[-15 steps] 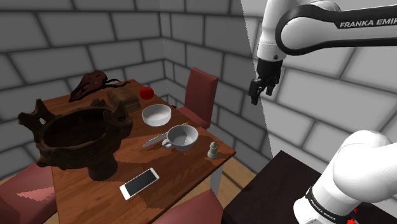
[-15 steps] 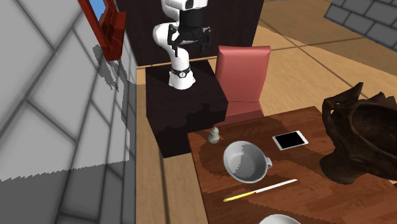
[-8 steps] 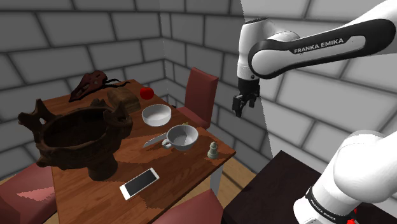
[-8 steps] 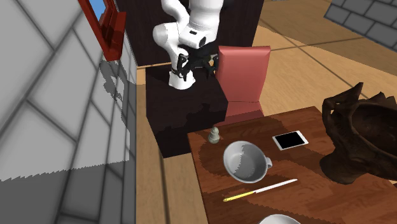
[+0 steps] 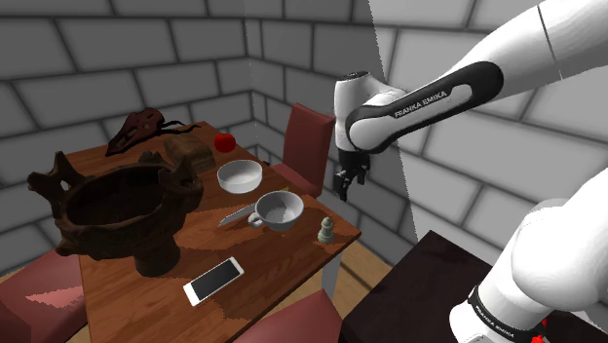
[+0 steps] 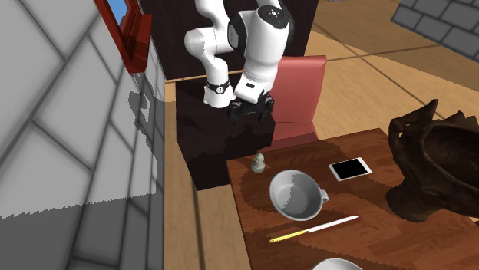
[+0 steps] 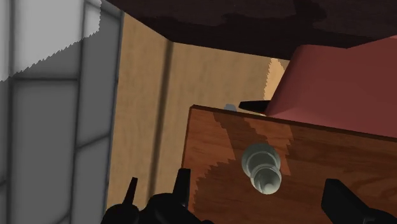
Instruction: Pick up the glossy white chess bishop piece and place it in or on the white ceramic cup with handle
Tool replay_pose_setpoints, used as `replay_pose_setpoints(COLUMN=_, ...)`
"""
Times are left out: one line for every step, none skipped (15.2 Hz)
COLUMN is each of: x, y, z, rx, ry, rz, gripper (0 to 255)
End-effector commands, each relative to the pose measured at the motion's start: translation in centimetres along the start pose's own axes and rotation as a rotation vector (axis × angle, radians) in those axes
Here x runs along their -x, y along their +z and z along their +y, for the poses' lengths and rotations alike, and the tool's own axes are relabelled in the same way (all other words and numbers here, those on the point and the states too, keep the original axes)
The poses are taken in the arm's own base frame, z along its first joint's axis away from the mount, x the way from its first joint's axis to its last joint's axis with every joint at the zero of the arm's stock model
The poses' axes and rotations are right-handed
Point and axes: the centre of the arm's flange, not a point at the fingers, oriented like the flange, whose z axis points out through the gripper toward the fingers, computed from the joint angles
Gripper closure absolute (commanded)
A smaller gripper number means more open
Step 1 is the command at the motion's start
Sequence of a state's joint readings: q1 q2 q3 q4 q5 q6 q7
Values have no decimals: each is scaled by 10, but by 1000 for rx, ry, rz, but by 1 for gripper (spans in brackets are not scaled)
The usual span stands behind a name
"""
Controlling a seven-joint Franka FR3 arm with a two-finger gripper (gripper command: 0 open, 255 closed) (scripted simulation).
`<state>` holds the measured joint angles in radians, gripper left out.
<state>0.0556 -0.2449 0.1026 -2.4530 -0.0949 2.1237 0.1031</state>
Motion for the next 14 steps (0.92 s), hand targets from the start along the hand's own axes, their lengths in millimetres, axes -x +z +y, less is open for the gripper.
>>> replay_pose_setpoints(x=-16, y=22, z=-12, rx=-1, ry=-22, rz=-10, gripper=0)
replay_pose_setpoints(x=-24, y=32, z=-16, rx=-1, ry=-33, rz=-15, gripper=0)
replay_pose_setpoints(x=-31, y=43, z=-21, rx=-1, ry=-44, rz=-21, gripper=0)
replay_pose_setpoints(x=-38, y=53, z=-25, rx=-1, ry=-54, rz=-26, gripper=0)
replay_pose_setpoints(x=-45, y=64, z=-30, rx=-1, ry=-65, rz=-31, gripper=0)
replay_pose_setpoints(x=-52, y=75, z=-35, rx=-1, ry=-76, rz=-37, gripper=0)
replay_pose_setpoints(x=-59, y=85, z=-40, rx=-1, ry=-87, rz=-42, gripper=0)
replay_pose_setpoints(x=-66, y=96, z=-45, rx=-1, ry=-97, rz=-47, gripper=0)
replay_pose_setpoints(x=-72, y=106, z=-50, rx=-1, ry=-108, rz=-52, gripper=0)
replay_pose_setpoints(x=-72, y=112, z=-49, rx=-1, ry=-108, rz=-52, gripper=0)
replay_pose_setpoints(x=-72, y=117, z=-49, rx=-1, ry=-108, rz=-52, gripper=0)
replay_pose_setpoints(x=-71, y=122, z=-49, rx=-1, ry=-108, rz=-52, gripper=0)
replay_pose_setpoints(x=-71, y=127, z=-49, rx=-1, ry=-108, rz=-52, gripper=0)
replay_pose_setpoints(x=-71, y=133, z=-49, rx=-1, ry=-108, rz=-52, gripper=0)
